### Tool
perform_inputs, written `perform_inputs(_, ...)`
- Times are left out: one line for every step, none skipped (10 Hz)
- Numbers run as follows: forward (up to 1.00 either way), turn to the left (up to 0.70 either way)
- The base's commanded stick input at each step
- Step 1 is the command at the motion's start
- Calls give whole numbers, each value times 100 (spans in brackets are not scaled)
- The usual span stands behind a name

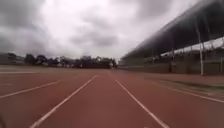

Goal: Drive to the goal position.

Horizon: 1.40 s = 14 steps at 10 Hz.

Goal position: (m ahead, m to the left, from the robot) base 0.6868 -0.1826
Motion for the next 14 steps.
perform_inputs(70, 0)
perform_inputs(70, 0)
perform_inputs(70, 0)
perform_inputs(70, 0)
perform_inputs(70, 0)
perform_inputs(70, 0)
perform_inputs(70, 0)
perform_inputs(70, 0)
perform_inputs(70, 0)
perform_inputs(70, 0)
perform_inputs(70, 0)
perform_inputs(70, 0)
perform_inputs(70, 0)
perform_inputs(70, 0)
